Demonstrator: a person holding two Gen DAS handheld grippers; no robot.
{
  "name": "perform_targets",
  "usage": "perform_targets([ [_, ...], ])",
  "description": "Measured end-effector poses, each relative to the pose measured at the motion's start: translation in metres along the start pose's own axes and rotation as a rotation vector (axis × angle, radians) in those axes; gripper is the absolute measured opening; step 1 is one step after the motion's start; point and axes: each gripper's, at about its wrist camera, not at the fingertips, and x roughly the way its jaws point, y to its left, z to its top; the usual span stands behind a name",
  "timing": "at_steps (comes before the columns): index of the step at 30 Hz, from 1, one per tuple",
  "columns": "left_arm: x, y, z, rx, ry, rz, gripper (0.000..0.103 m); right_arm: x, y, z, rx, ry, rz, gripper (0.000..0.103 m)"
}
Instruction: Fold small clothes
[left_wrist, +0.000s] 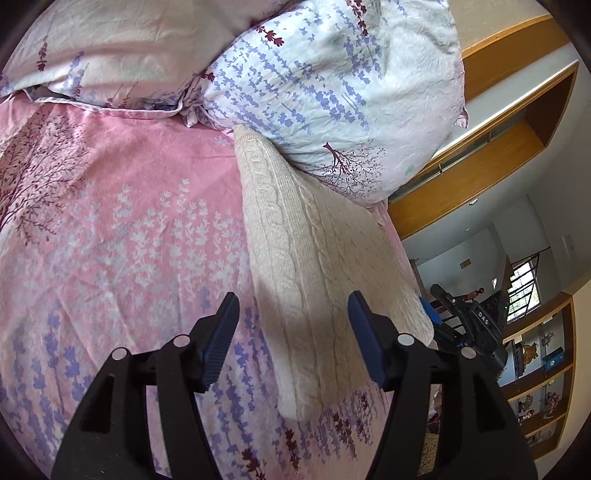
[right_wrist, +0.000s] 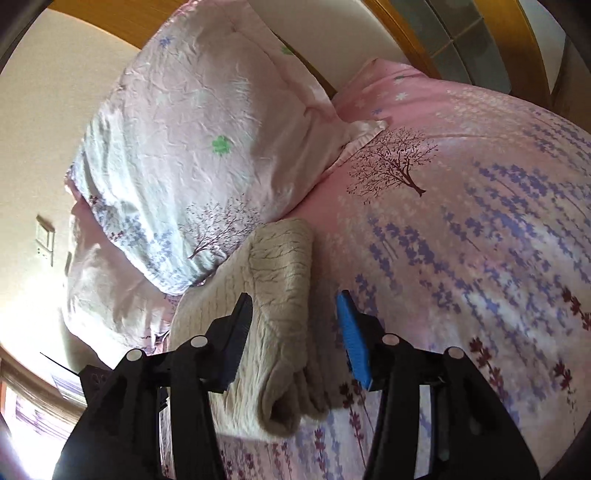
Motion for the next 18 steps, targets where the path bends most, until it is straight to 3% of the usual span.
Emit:
perform_targets([
  [6, 0.001, -0.002, -0.023, -0.013, 0.036, -0.005, 0.060, -0.017, 0.002, -0.031, -0.044, 0.035, 0.038, 0.049],
  [13, 0.011, -0.012, -0.034, 0.013, 0.056, 0.013, 0.060, -0.005, 0.016, -0.044, -0.100, 0.064, 0.040, 0.048],
  [15, 0.016, -0.014, -0.037, 0.019, 0.066, 0.019, 0.053, 0.000, 0.018, -0.046, -0.114, 0.073, 0.035, 0.044],
  [17, 0.020, -0.012, -0.039, 0.000, 0.082, 0.012, 0.044, 0.005, 0.019, -0.049, -0.120, 0.089, 0.032, 0.028],
  [18, 0.022, -0.010, -0.040, -0.014, 0.090, 0.001, 0.038, 0.007, 0.019, -0.050, -0.124, 0.089, 0.023, 0.025],
])
